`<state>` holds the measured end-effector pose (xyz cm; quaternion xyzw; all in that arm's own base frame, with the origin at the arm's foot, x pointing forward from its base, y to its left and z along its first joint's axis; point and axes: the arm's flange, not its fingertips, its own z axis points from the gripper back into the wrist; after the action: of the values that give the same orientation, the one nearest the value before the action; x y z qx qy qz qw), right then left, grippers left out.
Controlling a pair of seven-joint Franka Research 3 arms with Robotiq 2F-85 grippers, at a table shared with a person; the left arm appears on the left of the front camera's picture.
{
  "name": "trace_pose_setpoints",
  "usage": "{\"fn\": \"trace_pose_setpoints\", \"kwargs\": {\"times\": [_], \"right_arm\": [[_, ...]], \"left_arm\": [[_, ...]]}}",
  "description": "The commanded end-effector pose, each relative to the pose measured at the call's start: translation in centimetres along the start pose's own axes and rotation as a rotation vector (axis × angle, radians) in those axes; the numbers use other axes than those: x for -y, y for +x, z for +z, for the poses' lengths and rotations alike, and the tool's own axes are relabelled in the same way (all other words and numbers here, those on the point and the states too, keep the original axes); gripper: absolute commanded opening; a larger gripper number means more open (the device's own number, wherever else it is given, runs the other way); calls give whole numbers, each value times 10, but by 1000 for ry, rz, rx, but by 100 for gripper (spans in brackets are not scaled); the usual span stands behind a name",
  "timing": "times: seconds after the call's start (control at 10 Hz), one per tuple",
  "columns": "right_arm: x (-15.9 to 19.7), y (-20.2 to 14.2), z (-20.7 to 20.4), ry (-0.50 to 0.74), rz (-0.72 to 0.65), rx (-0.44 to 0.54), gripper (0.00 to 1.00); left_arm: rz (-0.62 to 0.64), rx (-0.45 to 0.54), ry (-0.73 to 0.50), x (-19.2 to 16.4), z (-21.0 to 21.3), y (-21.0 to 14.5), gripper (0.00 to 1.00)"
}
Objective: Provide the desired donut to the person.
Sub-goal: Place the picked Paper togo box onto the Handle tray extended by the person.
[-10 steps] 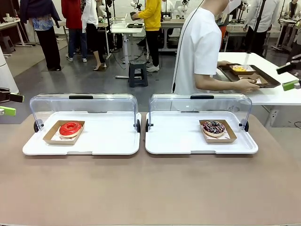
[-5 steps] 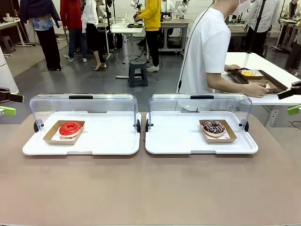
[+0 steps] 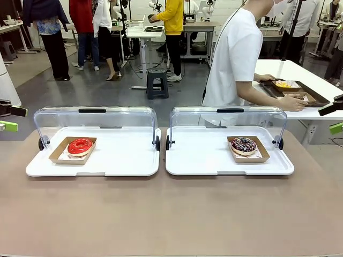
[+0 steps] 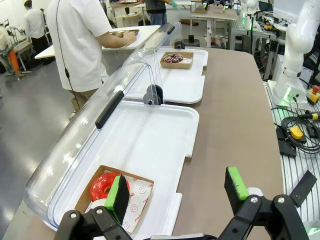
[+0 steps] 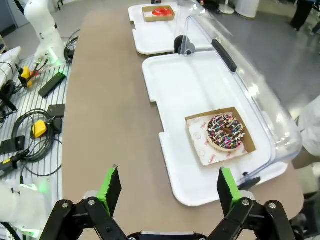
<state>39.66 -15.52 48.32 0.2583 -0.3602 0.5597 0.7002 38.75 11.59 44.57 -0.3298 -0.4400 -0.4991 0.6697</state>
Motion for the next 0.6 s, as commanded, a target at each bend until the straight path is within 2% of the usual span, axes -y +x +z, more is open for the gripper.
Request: {"fn": "trace_pose_setpoints", "kwargs": {"times": [0.0, 0.5], "right_arm": [[-7, -2, -7, -28, 0, -2, 100], [-5, -3, -7, -24, 9, 30, 100]], "left_arm": [[-6, 16, 0, 1, 1, 0, 100], [-6, 16, 0, 1, 1, 0, 100]]}}
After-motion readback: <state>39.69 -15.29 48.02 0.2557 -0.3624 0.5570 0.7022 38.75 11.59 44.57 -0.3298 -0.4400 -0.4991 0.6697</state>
